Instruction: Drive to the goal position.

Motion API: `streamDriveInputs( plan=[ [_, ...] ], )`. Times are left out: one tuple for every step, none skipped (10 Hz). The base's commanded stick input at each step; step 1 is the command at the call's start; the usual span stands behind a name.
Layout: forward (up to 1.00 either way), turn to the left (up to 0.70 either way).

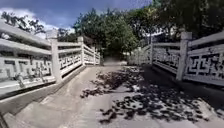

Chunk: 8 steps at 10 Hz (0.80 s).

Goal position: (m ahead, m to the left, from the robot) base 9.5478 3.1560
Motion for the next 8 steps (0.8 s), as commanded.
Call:
streamDriveInputs(
  plan=[
    [0.0,0.0],
    [0.08,0.0],
    [0.41,0.0],
    [0.45,0.0],
    [0.45,0.0],
    [0.45,0.0],
    [0.45,0.15],
    [0.45,0.0]
  ],
)
